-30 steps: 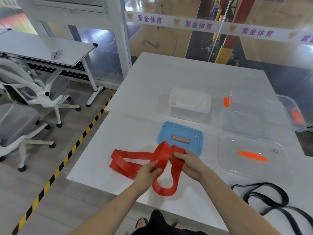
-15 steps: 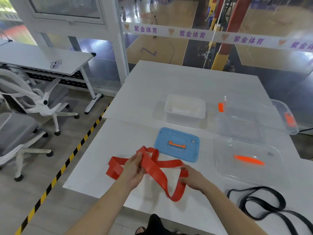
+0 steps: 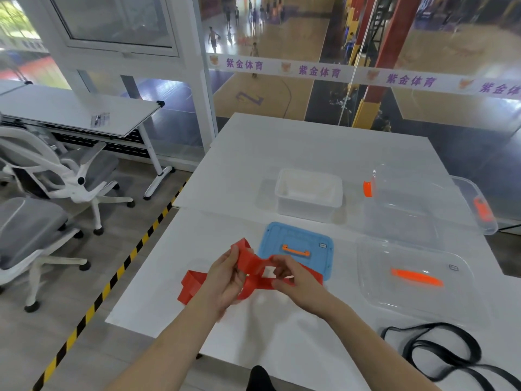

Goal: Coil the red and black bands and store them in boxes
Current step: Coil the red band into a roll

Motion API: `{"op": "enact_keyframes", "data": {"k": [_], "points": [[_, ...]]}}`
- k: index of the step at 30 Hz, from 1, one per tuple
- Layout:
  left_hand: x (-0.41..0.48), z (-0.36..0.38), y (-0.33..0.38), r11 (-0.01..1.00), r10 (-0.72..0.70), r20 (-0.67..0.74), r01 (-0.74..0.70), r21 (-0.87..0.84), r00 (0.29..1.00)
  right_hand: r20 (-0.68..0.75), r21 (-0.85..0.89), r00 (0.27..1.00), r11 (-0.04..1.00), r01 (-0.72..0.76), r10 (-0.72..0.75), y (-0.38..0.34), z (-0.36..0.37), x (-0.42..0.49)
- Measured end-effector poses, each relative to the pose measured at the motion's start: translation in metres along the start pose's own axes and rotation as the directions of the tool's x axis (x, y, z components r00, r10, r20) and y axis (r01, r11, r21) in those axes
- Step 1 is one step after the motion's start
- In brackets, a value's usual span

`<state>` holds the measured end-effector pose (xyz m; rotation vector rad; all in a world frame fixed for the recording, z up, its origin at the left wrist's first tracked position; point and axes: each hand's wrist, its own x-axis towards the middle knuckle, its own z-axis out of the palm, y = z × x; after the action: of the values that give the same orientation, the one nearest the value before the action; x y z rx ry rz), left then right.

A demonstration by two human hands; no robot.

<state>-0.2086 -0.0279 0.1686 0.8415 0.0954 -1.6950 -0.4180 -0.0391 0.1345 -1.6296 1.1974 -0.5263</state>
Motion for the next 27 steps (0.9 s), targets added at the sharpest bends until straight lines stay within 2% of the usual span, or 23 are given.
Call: {"op": "enact_keyframes", "data": {"k": [4,7,10,12,15,17,19,21,23,27], "points": [[-0.003,0.007,0.007,0.999,-0.013,0.038,0.015,-0.04,0.999,-0.143,-0.072,0.985,0.993,0.09,-0.1,-0.008,0.003,0.003],[-0.002,0.011,0.015,0.998,-0.012,0.031,0.014,-0.059,0.999,-0.195,-0.133,0.969,0.983,0.123,-0.148,-0.016,0.001,0.004],[-0.002,0.017,0.02,0.998,-0.008,0.023,0.01,-0.065,1.0,-0.296,-0.08,0.945,0.99,0.119,-0.138,-0.024,0.001,0.008],[-0.003,0.023,0.022,1.0,0.013,0.018,-0.013,-0.013,1.0,-0.28,-0.074,0.951,0.991,0.112,-0.128,-0.032,-0.003,0.01],[-0.001,0.032,0.021,0.995,0.037,0.013,-0.038,0.092,0.999,-0.187,-0.271,0.947,0.941,0.204,-0.26,-0.042,-0.01,0.012],[0.002,0.036,0.023,0.991,0.045,0.009,-0.046,0.13,0.999,-0.171,-0.277,0.941,0.93,0.24,-0.294,-0.049,-0.017,0.013],[0.005,0.038,0.03,0.964,0.057,0.014,-0.059,0.26,0.998,-0.158,-0.239,0.947,0.941,0.24,-0.281,-0.061,-0.025,0.011],[0.004,0.042,0.037,0.845,0.06,0.023,-0.063,0.531,0.998,-0.162,-0.223,0.935,0.934,0.278,-0.317,-0.076,-0.034,0.009],[0.001,0.048,0.044,0.662,0.087,0.019,-0.072,0.746,0.996,-0.192,-0.209,0.91,0.921,0.328,-0.367,-0.094,-0.044,0.006],[-0.01,0.07,0.052,0.394,0.325,0.102,-0.233,0.889,0.94,-0.237,-0.142,0.869,0.9,0.412,-0.435,-0.13,-0.064,0.012]]}}
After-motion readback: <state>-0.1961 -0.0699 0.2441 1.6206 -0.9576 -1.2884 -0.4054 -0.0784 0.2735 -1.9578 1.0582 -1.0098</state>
